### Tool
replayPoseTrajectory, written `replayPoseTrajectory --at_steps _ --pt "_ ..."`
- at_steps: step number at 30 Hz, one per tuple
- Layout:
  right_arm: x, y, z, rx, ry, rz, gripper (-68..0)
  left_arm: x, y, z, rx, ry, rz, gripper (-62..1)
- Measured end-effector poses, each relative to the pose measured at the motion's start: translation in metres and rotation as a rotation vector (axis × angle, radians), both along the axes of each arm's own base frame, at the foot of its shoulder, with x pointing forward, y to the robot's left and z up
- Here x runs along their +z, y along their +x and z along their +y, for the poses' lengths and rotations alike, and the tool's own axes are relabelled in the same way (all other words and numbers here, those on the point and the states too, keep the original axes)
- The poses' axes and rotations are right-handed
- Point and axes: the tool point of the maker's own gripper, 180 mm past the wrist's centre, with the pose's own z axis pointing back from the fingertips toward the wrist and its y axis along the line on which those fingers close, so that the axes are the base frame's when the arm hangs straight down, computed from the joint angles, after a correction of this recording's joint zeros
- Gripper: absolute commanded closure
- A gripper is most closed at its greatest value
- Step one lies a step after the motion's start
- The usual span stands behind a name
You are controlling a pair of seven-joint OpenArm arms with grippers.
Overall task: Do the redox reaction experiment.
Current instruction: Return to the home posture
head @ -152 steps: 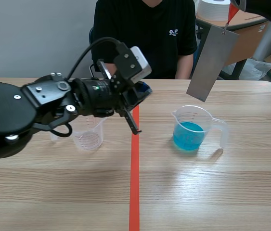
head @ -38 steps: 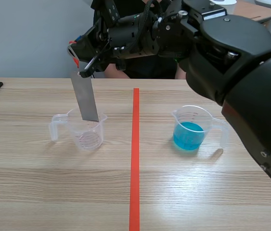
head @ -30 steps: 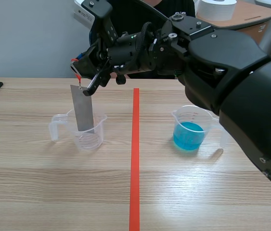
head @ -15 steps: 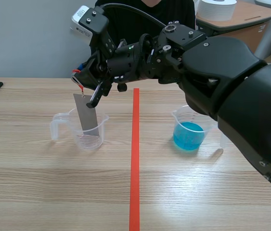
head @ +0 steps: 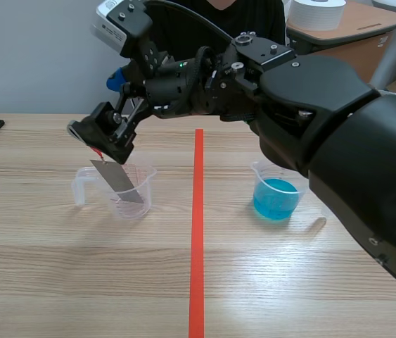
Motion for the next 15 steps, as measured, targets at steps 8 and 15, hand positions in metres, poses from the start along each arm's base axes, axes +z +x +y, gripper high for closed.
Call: replayPoseTrajectory --at_steps 8,15 --pt "0.036 -0.022 0.013 0.048 0.141 -0.014 -67.9 0.0 0.0 0.0 0.0 0.0 0.0 -7.0" --pt "0.068 -0.024 -0.016 0.0 0.177 -0.126 -67.9 0.0 0.0 0.0 0.0 0.0 0.0 -26.3"
